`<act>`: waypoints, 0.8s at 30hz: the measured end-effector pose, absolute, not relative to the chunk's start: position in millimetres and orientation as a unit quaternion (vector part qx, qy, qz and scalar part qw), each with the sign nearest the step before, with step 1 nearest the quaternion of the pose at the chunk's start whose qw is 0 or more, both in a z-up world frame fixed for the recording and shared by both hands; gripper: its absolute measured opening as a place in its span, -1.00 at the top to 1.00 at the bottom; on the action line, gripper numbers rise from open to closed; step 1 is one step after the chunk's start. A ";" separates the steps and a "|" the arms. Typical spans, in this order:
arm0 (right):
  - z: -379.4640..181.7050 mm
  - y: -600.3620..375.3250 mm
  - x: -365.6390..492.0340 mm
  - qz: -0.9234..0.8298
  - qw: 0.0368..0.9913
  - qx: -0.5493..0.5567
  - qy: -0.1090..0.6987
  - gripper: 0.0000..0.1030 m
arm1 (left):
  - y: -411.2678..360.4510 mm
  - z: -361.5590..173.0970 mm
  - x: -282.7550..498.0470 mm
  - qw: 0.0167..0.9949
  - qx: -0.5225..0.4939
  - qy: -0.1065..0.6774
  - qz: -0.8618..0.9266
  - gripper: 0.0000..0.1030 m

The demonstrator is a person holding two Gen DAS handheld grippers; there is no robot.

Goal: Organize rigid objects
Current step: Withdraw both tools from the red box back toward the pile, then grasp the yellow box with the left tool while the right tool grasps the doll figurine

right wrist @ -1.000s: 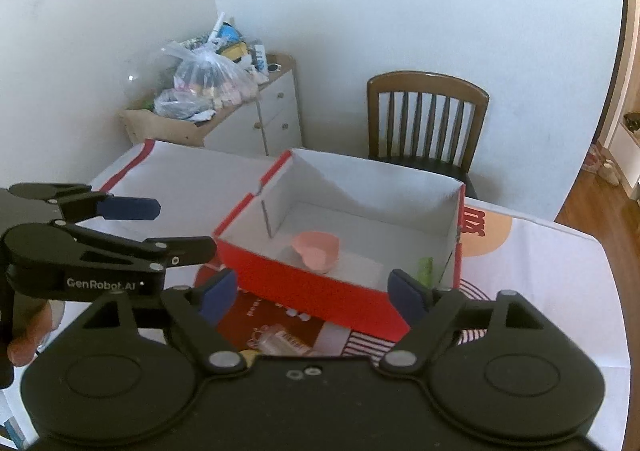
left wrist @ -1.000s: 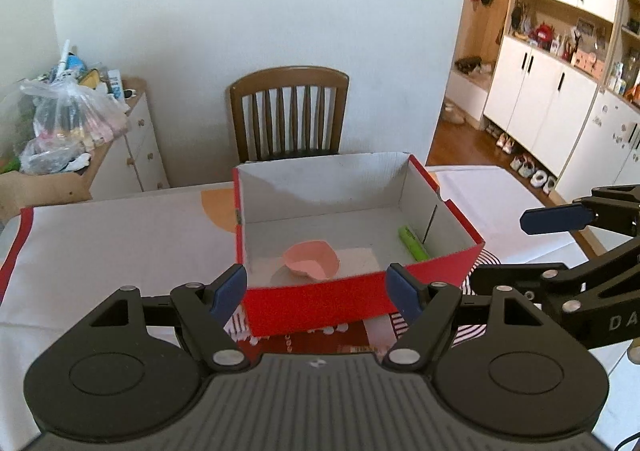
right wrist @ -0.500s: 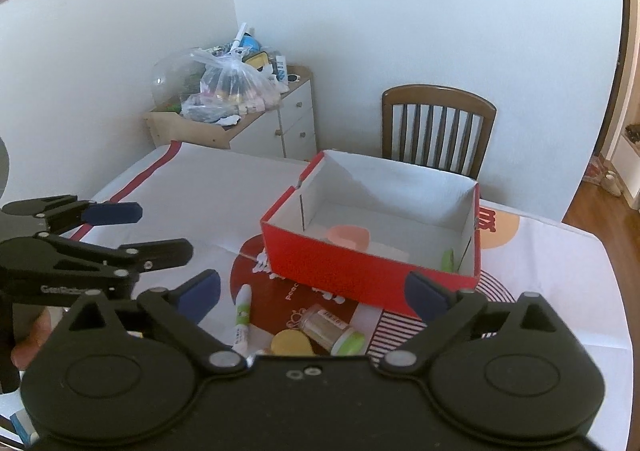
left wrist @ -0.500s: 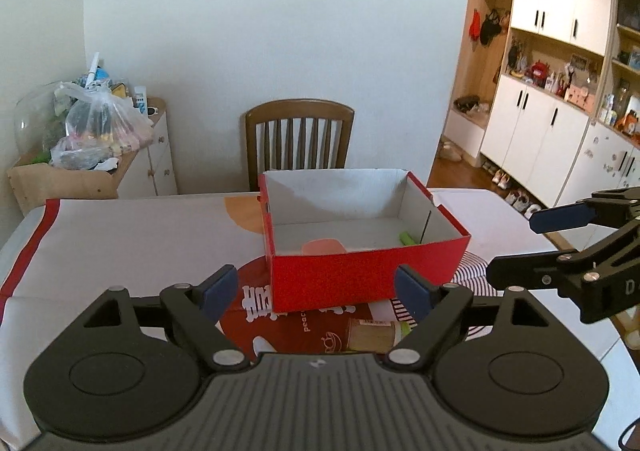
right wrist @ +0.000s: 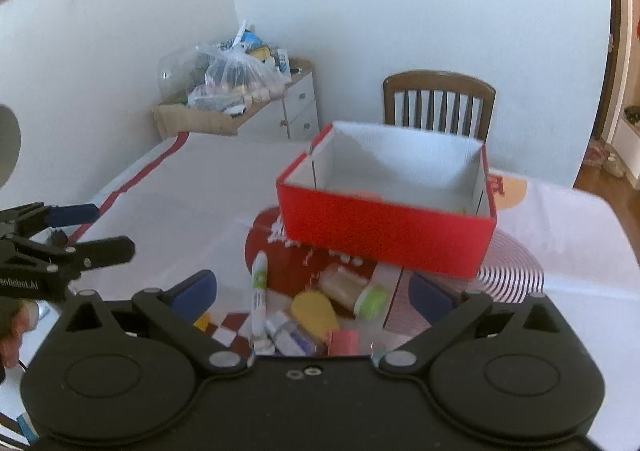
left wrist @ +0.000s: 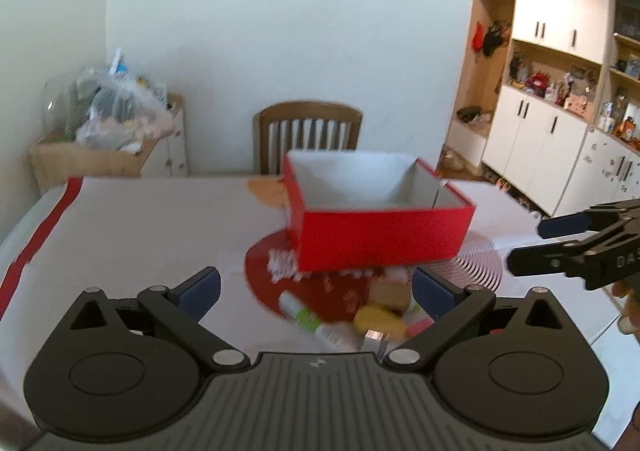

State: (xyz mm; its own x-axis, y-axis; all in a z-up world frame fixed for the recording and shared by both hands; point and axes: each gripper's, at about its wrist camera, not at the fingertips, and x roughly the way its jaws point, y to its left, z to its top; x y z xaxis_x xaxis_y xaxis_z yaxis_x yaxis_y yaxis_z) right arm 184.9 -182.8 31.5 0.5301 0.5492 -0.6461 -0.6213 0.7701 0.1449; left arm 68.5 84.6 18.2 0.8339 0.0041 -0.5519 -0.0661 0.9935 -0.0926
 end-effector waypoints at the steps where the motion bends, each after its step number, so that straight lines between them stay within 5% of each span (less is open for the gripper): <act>1: 25.6 -184.1 182.4 0.334 0.873 -0.053 0.353 -0.99 | 86.9 13.7 65.0 0.954 -0.057 0.293 0.022 -0.99; 14: -43.1 -196.0 162.1 0.312 0.870 -0.108 0.366 -0.98 | 112.1 -59.9 48.2 0.937 -0.092 0.329 0.074 -0.99; 24: -81.9 -197.5 162.4 0.309 0.858 -0.127 0.390 -0.76 | 103.8 -104.6 71.1 0.925 -0.068 0.359 0.100 -0.99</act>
State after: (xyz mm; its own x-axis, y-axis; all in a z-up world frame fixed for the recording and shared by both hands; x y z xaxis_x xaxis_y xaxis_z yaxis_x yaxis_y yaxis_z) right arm 162.4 -197.5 -81.9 0.5051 0.4314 -0.7475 -0.6288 0.7772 0.0236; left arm 71.1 103.8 -104.6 0.7224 0.1353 -0.6781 -0.2336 0.9708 -0.0552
